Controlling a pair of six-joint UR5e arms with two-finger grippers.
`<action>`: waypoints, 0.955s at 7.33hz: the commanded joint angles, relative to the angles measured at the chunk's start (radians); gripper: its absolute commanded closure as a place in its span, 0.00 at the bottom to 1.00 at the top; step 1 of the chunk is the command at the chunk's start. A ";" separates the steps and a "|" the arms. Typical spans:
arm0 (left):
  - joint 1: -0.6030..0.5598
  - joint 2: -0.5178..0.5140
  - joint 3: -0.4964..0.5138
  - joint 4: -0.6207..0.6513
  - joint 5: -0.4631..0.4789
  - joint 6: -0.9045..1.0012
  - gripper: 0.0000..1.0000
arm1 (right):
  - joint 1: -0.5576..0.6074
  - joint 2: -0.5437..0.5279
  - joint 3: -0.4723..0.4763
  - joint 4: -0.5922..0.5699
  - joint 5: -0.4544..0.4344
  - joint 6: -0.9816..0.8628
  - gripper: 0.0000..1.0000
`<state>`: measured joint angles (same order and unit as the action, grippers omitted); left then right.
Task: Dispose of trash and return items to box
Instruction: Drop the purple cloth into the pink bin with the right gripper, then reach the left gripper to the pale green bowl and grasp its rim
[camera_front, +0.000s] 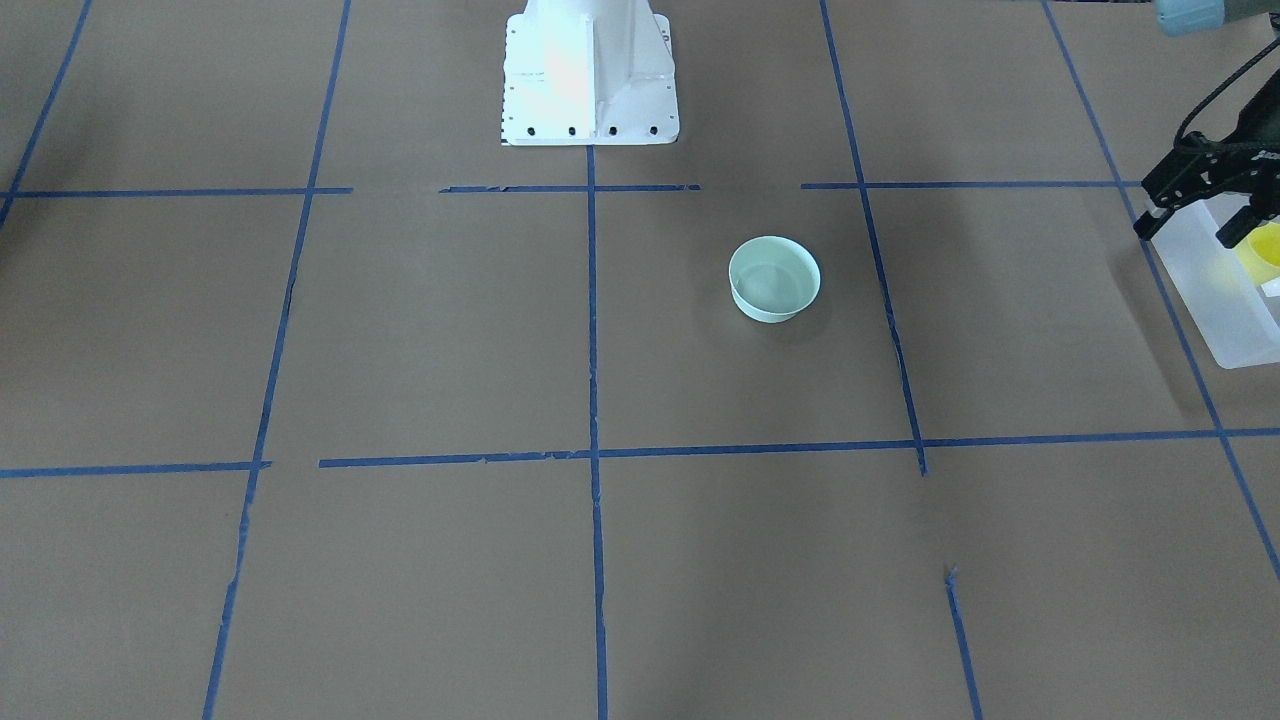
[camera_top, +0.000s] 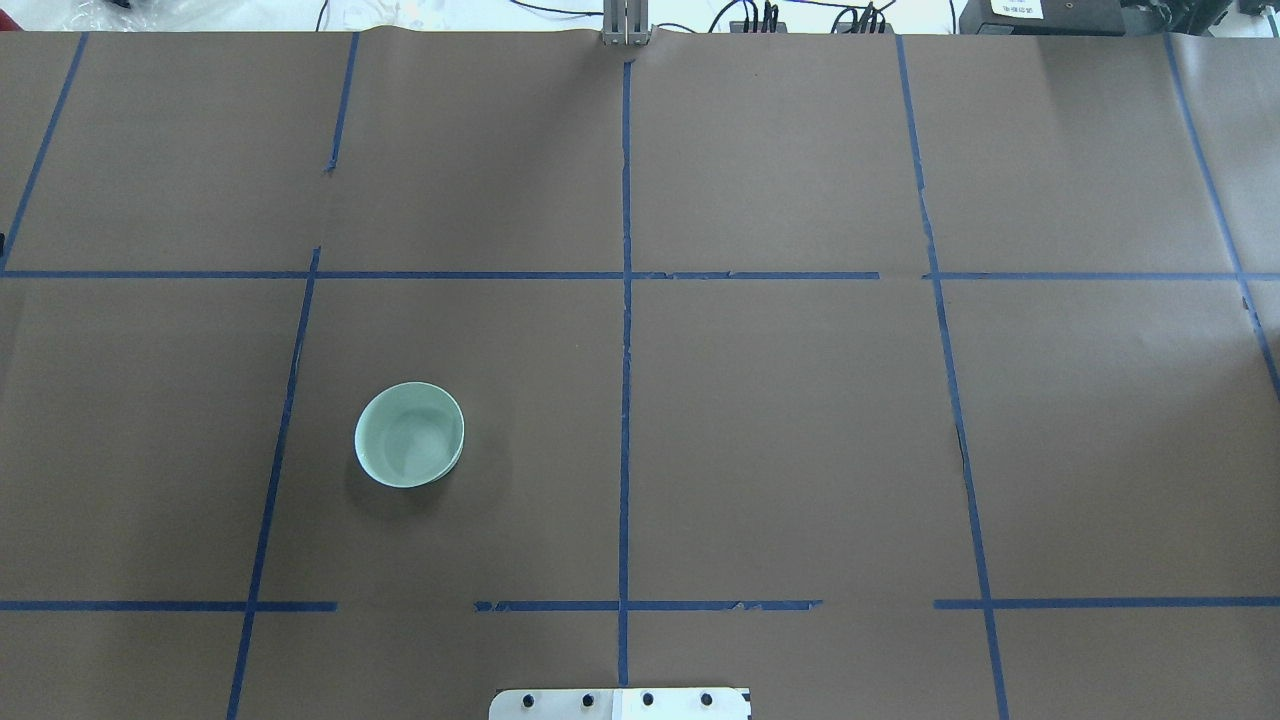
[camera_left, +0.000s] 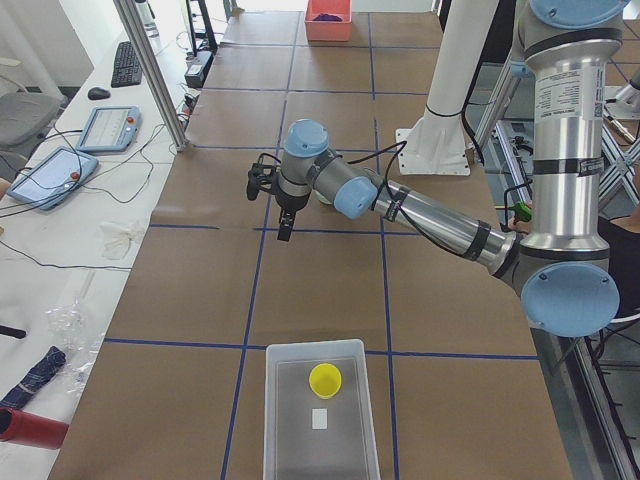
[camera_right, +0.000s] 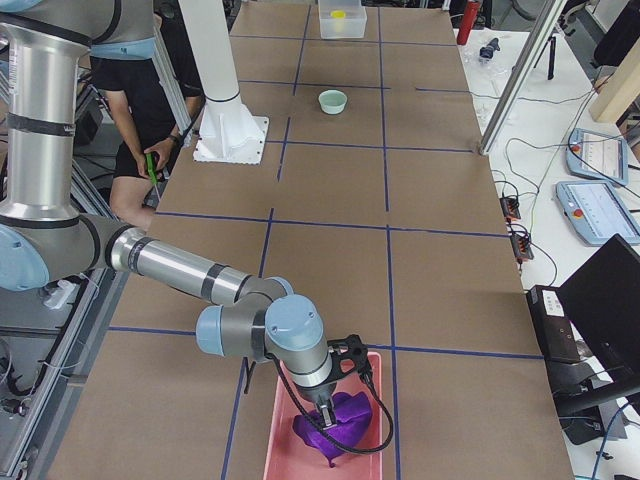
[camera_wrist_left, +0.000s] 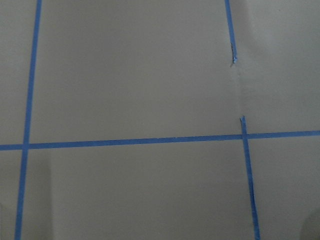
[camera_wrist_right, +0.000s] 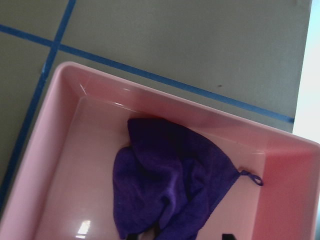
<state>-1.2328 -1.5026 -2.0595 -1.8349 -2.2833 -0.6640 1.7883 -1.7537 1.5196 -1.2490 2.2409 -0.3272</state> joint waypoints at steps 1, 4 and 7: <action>0.128 -0.002 -0.063 -0.007 0.036 -0.173 0.00 | 0.000 -0.001 0.106 -0.118 0.078 0.173 0.00; 0.335 -0.011 -0.071 -0.102 0.161 -0.444 0.00 | -0.148 0.013 0.384 -0.408 0.078 0.336 0.00; 0.519 -0.154 0.027 -0.104 0.254 -0.665 0.00 | -0.288 0.013 0.401 -0.405 0.078 0.356 0.00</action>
<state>-0.7936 -1.5895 -2.0824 -1.9384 -2.0693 -1.2389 1.5511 -1.7418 1.9196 -1.6530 2.3209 0.0212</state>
